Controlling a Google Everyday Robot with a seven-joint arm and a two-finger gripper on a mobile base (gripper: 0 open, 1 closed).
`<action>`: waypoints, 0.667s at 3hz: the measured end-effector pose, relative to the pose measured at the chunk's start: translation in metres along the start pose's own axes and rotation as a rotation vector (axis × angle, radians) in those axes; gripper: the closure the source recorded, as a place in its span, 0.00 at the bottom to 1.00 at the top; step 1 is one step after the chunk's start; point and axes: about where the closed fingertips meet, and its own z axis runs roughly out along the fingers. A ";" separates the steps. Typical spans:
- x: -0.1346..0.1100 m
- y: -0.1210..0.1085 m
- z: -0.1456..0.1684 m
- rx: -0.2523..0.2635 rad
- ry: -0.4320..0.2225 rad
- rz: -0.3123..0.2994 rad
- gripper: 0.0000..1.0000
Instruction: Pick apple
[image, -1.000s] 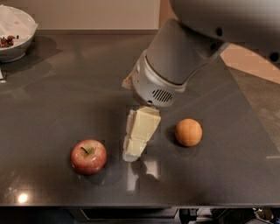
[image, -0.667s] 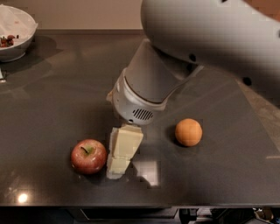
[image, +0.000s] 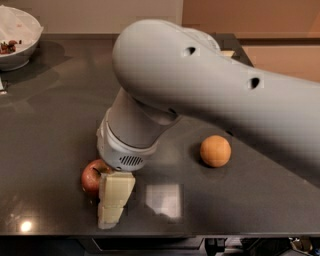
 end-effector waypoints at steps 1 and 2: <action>-0.001 -0.002 0.017 0.010 0.019 -0.026 0.00; 0.005 -0.007 0.025 0.020 0.034 -0.039 0.19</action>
Offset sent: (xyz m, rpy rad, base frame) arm 0.0191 0.0072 -0.0367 -0.0409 -0.0534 0.0230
